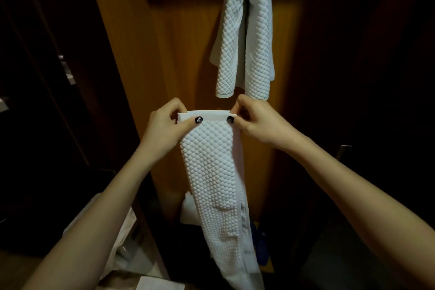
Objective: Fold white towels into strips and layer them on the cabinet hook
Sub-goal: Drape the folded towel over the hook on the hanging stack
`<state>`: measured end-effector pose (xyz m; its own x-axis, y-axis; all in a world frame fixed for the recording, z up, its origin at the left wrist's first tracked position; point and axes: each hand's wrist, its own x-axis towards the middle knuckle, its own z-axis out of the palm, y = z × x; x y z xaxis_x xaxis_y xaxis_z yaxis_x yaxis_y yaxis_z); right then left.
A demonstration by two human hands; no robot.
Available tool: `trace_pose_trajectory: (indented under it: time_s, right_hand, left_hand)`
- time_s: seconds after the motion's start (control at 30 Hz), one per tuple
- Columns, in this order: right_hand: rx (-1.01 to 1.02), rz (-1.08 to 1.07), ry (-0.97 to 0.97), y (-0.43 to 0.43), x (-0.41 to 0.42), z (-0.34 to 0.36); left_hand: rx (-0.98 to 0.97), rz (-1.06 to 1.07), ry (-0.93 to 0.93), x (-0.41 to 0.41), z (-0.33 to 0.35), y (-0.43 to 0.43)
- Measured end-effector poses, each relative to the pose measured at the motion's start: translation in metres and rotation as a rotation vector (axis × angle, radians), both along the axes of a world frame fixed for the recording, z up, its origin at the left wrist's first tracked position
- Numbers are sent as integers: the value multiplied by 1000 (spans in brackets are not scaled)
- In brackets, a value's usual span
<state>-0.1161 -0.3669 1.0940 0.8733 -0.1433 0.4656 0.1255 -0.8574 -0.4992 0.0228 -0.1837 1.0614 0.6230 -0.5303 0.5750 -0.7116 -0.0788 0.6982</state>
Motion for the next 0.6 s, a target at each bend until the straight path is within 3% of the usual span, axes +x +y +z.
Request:
trace_pose_trajectory:
  time_s: [0.07,0.17,0.3,0.4,0.53,0.6]
  right_hand:
    - [67,-30,-63,-2,1,2]
    - [129,-37,-125,-5,1,11]
    - [186,-29,-244,-13,7,28]
    - [282,-83,-442,-18,15,25]
    - [481,-204,-591,-19,12,-29]
    - [517,-229,-519,-22,10,-65]
  left_hand:
    - [-143,-118,219,2,-1,-4]
    - [-151,-324,464,5,-11,-14]
    - [-250,-352,525,-1,-10,-36]
    - [-336,-357,532,-2,12,-53]
    - [-386,-328,579,-2,38,-73]
    - [-406,-333,594,1,46,-77]
